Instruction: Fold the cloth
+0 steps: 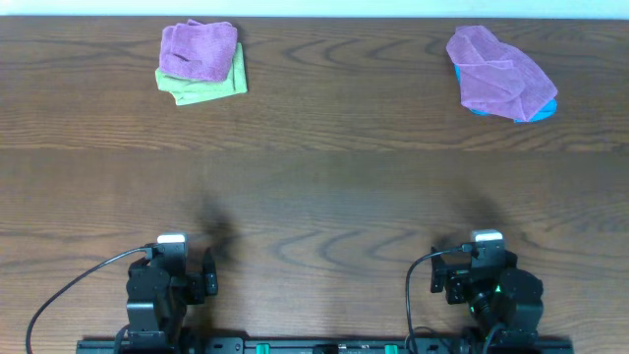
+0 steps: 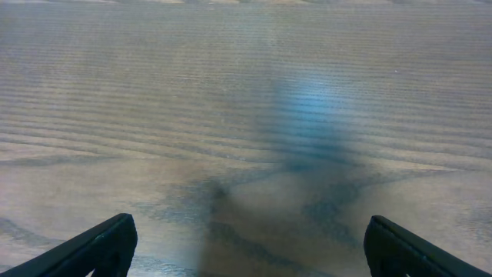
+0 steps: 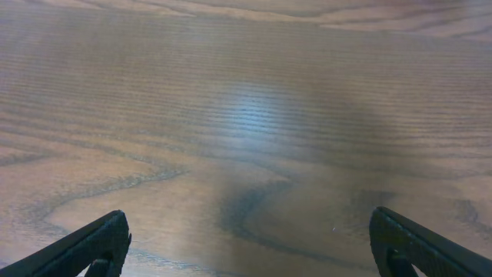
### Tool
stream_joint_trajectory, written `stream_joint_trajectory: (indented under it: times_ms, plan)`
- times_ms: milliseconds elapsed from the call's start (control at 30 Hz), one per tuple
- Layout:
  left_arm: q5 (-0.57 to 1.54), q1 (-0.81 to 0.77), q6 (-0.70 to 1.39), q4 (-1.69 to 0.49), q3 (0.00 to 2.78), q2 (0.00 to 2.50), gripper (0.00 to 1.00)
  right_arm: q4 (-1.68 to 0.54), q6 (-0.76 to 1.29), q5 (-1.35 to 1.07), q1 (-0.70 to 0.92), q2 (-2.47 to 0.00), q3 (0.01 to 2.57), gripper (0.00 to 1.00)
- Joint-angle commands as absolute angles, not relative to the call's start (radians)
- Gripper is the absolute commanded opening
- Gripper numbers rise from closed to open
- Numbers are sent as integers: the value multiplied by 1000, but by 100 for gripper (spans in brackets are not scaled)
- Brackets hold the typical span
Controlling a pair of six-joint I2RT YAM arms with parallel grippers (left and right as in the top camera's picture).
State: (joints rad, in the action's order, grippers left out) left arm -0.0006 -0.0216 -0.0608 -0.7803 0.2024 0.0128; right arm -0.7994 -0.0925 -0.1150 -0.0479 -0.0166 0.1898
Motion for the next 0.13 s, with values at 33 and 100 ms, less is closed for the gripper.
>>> stream_joint_trajectory:
  times_ms: [33, 100]
  plan:
    - [-10, -19, -83, -811, 179, 4, 95, -799, -110, -109, -56, -6, 177, 99]
    - [-10, -19, -83, -811, 178, 4, 95, -799, -110, -109, -56, -6, 177, 99]
